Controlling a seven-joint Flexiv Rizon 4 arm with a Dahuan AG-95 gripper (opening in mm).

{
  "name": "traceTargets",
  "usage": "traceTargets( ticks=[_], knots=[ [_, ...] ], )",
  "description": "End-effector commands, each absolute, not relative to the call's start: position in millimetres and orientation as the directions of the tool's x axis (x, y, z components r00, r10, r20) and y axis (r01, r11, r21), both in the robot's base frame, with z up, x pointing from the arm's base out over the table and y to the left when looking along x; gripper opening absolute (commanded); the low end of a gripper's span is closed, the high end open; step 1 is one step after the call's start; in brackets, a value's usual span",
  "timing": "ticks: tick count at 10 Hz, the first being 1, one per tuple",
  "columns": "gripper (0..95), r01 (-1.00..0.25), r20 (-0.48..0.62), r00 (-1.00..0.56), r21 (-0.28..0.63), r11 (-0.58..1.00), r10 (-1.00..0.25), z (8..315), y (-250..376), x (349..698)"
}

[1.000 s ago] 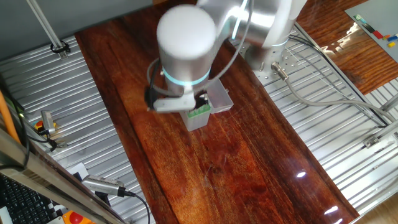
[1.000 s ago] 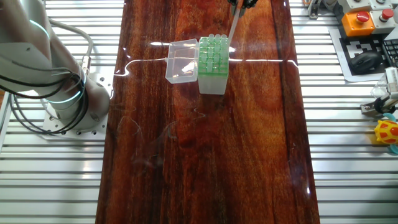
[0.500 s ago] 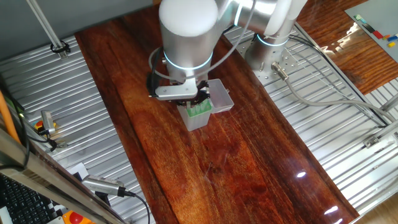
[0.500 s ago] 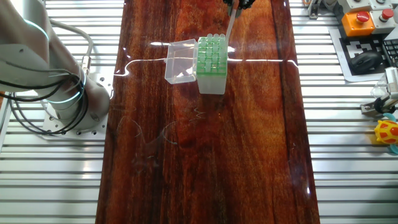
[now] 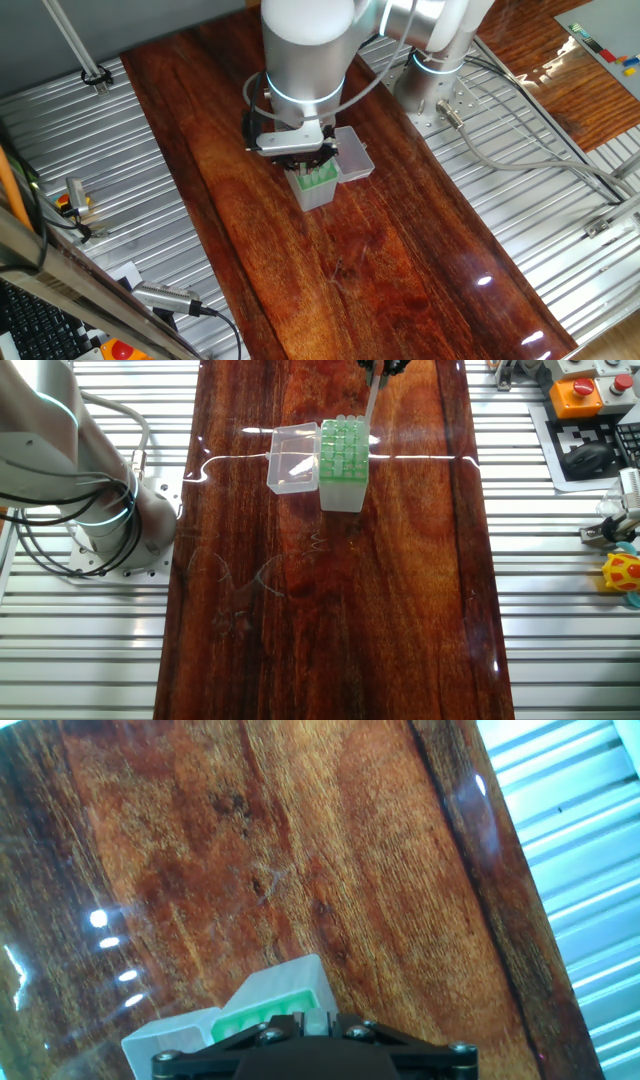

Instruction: Insert a large pipette tip into the holder for large pipette tips

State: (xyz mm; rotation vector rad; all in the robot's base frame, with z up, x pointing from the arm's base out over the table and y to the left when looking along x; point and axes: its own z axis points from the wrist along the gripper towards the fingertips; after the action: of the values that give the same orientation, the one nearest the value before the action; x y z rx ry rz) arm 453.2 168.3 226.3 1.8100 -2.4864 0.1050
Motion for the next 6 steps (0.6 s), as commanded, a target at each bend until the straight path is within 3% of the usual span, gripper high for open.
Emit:
traceTargets(
  ticks=[1,6],
  knots=[
    [0.0,-0.952,0.093,-0.305,-0.017,0.305,-0.948,225.2,171.0,455.8],
    [0.0,-0.944,0.083,-0.329,-0.016,0.329,-0.941,225.2,171.0,455.8]
  ],
)
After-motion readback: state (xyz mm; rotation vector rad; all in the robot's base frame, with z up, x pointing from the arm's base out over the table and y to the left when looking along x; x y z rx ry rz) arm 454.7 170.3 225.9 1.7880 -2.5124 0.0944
